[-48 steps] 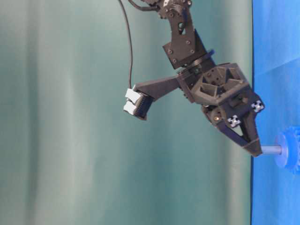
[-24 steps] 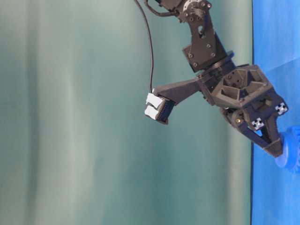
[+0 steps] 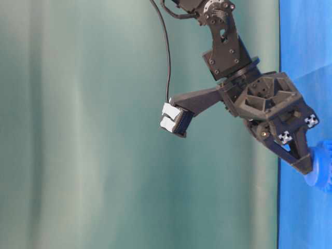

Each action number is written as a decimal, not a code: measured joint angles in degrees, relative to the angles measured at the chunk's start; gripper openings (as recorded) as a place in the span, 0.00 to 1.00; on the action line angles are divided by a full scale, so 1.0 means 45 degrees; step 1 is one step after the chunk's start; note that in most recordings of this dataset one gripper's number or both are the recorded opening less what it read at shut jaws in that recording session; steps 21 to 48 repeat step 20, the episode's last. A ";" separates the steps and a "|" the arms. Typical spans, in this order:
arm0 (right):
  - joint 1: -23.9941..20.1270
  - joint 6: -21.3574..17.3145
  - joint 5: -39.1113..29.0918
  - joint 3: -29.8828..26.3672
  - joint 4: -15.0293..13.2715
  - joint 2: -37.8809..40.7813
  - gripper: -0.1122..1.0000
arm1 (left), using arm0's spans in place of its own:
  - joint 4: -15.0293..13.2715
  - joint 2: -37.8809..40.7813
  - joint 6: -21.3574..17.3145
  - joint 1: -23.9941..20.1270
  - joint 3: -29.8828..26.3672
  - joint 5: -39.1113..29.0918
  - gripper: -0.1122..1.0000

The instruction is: Insert the shaft placed at a random location into the center hole of the small gear at another random location.

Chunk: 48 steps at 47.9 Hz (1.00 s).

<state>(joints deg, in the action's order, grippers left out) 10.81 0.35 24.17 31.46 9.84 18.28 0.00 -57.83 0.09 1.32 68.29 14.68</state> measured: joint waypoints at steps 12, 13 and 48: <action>0.0059 0.0000 -0.0020 0.0000 0.0020 0.0000 0.79 | 0.0000 0.0000 0.0000 0.0000 0.0000 -0.0039 0.11; 0.0059 0.0000 -0.0020 0.0000 0.0020 0.0000 0.83 | 0.0000 0.0020 0.0000 0.0000 0.0000 -0.0039 0.11; 0.0039 0.0039 -0.0020 0.0000 0.0020 -0.0117 0.75 | 0.0020 0.0000 0.0000 0.0000 0.0000 -0.0039 0.11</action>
